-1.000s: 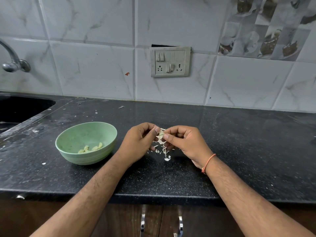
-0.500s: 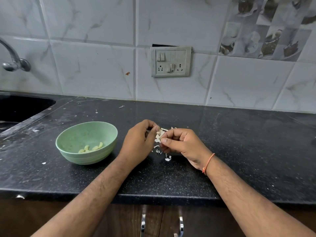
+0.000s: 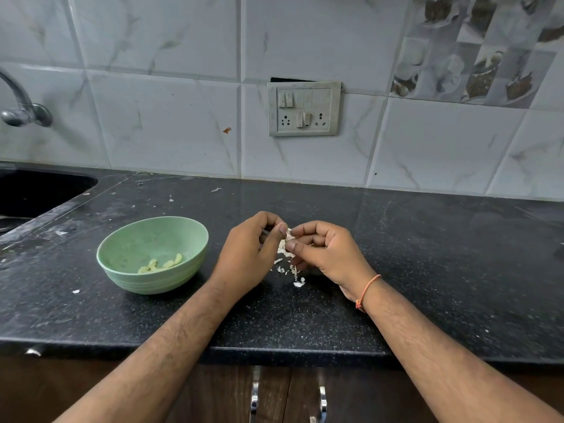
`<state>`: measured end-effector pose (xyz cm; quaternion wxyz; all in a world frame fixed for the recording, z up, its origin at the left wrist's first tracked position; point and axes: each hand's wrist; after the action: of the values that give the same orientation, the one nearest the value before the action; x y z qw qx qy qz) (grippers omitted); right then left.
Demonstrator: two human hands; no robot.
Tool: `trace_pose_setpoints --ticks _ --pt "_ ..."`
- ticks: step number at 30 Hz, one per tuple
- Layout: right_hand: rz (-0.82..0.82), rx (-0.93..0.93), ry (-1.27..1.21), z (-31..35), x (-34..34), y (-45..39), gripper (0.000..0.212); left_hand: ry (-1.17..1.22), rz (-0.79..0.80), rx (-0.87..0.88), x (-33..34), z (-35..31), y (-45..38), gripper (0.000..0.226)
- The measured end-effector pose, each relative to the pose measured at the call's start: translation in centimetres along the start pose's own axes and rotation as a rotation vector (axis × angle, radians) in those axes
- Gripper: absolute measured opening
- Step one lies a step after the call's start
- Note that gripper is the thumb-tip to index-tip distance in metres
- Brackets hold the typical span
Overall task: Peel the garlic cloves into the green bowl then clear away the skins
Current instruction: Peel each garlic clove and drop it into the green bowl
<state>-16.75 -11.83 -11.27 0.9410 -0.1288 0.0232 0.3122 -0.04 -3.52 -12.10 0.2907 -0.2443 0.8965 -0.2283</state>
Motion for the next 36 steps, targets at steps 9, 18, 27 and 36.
trace_pose_setpoints --ticks 9,18,27,36 --pt "-0.016 -0.109 0.06 -0.1 -0.2 0.1 0.008 0.069 -0.016 -0.036 -0.1 -0.3 0.0 0.013" --pt "-0.136 -0.163 0.087 -0.4 -0.5 -0.3 0.008 0.2 0.018 -0.09 -0.3 -0.7 0.0 0.014" --pt "-0.163 -0.209 0.128 -0.7 -0.9 -0.6 0.014 0.159 0.025 -0.167 -0.4 0.1 -0.3 0.038" --pt "-0.149 -0.301 0.274 -0.9 -1.1 -0.7 0.018 0.117 0.022 -0.173 -0.6 0.1 -0.1 0.012"
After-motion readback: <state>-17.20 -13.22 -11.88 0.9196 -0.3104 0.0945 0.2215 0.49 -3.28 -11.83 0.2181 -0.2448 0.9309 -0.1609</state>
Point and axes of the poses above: each hand's wrist, its own y-axis away from the middle knuckle, its own x-axis out of the palm, z = x × y, and after that the axes turned 2 degrees about z, right-handed
